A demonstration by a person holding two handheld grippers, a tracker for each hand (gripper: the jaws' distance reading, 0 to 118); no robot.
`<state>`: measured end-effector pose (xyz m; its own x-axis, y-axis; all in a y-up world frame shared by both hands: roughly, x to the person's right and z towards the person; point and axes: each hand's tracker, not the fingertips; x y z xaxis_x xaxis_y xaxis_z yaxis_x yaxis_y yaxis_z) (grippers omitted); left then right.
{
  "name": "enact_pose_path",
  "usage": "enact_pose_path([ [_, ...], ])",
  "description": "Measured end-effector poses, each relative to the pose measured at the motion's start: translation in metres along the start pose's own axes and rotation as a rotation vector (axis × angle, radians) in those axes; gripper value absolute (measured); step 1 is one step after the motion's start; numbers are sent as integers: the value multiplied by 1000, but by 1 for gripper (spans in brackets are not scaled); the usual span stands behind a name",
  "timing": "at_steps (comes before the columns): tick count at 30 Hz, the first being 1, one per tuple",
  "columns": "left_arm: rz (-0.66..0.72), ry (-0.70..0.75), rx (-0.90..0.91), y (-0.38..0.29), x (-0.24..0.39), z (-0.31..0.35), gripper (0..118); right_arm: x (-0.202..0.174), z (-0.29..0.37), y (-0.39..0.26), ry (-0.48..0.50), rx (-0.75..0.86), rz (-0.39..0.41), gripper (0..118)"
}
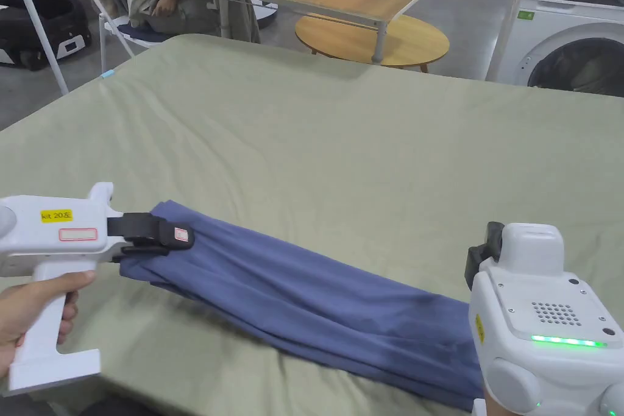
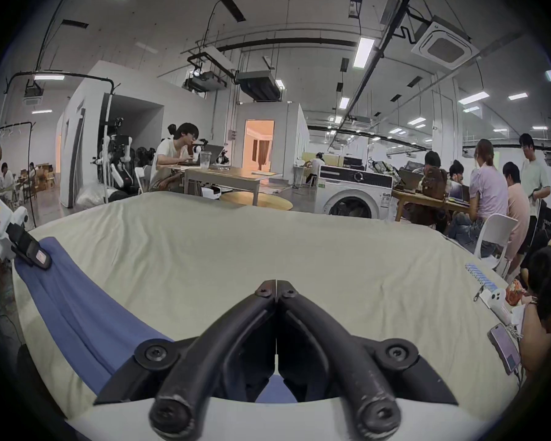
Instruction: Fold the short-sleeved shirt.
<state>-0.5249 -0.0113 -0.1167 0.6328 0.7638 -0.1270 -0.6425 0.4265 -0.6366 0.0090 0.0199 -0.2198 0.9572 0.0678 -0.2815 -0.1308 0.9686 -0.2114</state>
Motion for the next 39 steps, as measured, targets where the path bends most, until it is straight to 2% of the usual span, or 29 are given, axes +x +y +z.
enact_pose_path([
  [9,-90,193,-42,-3,38,4,4,-1,1,3,23,5,-17,0],
  [12,-106,158,-61,1,60,-9,4,2,5,4,20,6,-16,0],
  [16,-107,29,-112,-20,108,-27,4,8,6,2,10,0,-22,0],
  [20,-85,-12,-180,-45,157,-70,4,14,7,-1,1,-12,-34,0],
  [23,-118,20,-250,-53,159,-110,4,18,9,-2,-5,-18,-37,0],
  [25,-82,30,-275,-64,160,-141,4,22,9,-5,-13,-23,-40,0],
  [30,-119,181,-390,-93,155,-203,4,32,10,-10,-35,-44,-44,0],
  [34,-121,240,-386,-109,154,-225,4,39,11,-14,-49,-57,-50,0],
  [35,-127,247,-379,-112,155,-226,6,40,11,-15,-52,-60,-50,0],
  [36,-124,245,-377,-113,156,-225,12,41,12,-15,-55,-62,-50,0],
  [39,-104,188,-369,-112,167,-217,45,42,12,-16,-55,-67,-55,0],
])
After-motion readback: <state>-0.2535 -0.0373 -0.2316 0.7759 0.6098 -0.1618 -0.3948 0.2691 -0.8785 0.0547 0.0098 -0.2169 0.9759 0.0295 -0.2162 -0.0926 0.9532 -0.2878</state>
